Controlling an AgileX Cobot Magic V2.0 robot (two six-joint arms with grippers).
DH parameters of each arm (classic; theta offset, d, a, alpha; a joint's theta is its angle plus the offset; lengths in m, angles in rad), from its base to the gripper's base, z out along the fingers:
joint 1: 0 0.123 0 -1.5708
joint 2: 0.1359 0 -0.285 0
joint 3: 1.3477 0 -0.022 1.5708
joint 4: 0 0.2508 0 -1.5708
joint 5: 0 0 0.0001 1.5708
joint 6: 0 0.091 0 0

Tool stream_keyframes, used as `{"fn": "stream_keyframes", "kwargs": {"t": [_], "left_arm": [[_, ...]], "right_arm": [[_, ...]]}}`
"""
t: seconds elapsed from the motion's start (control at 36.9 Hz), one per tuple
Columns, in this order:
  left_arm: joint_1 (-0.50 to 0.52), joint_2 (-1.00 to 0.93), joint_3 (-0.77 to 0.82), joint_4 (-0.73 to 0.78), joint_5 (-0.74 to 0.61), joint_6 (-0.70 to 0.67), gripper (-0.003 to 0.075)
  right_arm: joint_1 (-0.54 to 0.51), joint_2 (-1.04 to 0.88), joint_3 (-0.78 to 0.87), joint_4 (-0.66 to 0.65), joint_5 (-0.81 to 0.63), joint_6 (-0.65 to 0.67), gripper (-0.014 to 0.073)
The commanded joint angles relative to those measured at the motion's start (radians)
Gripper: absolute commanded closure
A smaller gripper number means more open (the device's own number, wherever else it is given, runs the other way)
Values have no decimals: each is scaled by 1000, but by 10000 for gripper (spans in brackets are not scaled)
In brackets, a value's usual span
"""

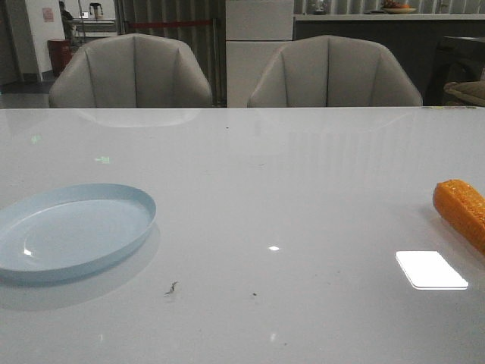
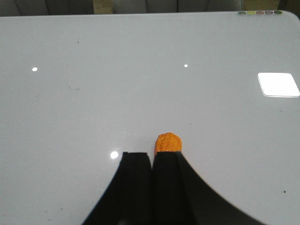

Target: Place corn on plate with both arms

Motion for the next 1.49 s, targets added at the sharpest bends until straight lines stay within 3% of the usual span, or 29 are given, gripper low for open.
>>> {"fn": "stream_keyframes", "kwargs": {"t": [0.0, 0.05, 0.14, 0.22, 0.33, 0.54, 0.79, 0.98, 1.47], "left_arm": [[-8, 50, -36, -3, -70, -3, 421], [-8, 77, -36, -3, -58, -3, 331], [-8, 109, -36, -3, -45, -3, 245], [-8, 139, -36, -5, -43, -3, 235], [-8, 164, -36, -7, -38, -3, 237], [9, 214, -118, -10, -6, -43, 237], [149, 429, -340, -15, 232, -101, 237], [145, 663, -522, -24, 426, 24, 237], [125, 1006, -616, -64, 445, 30, 237]], "right_arm": [[0, 38, -38, 5, -78, -6, 521], [0, 60, -38, 5, -73, -6, 468], [0, 93, -38, 5, -53, -10, 295], [0, 124, -38, 5, -24, -10, 131], [0, 159, -33, 5, -27, -10, 41], [0, 211, -33, 11, -26, -9, 33], [0, 217, -33, 28, -24, -9, 33], [0, 217, -33, 66, -24, -9, 33], [0, 217, -33, 72, -20, -9, 33]]}}
